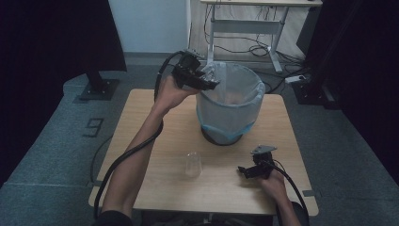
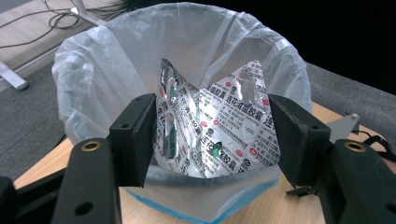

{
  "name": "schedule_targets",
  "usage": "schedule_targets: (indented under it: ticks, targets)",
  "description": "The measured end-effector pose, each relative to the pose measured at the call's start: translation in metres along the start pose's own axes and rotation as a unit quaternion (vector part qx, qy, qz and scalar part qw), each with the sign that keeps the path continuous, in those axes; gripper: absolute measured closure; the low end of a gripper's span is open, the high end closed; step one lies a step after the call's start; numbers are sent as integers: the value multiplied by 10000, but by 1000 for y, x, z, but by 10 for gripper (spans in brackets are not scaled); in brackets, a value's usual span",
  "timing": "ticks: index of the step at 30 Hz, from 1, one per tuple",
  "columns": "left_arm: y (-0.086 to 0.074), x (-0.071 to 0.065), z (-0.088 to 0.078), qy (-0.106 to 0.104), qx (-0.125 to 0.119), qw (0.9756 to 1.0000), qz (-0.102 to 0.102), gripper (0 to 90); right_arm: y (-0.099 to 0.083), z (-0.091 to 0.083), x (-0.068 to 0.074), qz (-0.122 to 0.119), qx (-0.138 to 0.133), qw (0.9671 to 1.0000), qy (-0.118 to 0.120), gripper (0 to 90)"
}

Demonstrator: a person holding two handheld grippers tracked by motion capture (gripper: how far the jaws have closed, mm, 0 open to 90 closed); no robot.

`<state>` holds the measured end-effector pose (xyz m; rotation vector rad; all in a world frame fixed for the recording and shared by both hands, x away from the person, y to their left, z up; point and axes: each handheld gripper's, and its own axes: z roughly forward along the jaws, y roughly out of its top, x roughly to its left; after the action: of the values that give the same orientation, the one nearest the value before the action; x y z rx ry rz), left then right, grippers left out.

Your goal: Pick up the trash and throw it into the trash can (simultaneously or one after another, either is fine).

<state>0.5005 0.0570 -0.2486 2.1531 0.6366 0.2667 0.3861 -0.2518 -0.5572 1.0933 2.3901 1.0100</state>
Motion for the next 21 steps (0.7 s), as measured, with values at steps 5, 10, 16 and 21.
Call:
schedule_targets:
  ticks: [5,10,16,21]
  targets:
    - [4,-1,13,83,39,9999,48,361,0,0,0,0,0,10000,-1,0]
    - [8,-2,26,163,75,9998,73,358,0,0,0,1,0,10000,-1,0]
    - [9,-3,42,206,146,9996,89,352,0,0,0,0,0,10000,-1,0]
    - [8,-3,55,260,206,9994,86,339,0,0,0,1,0,10000,-1,0]
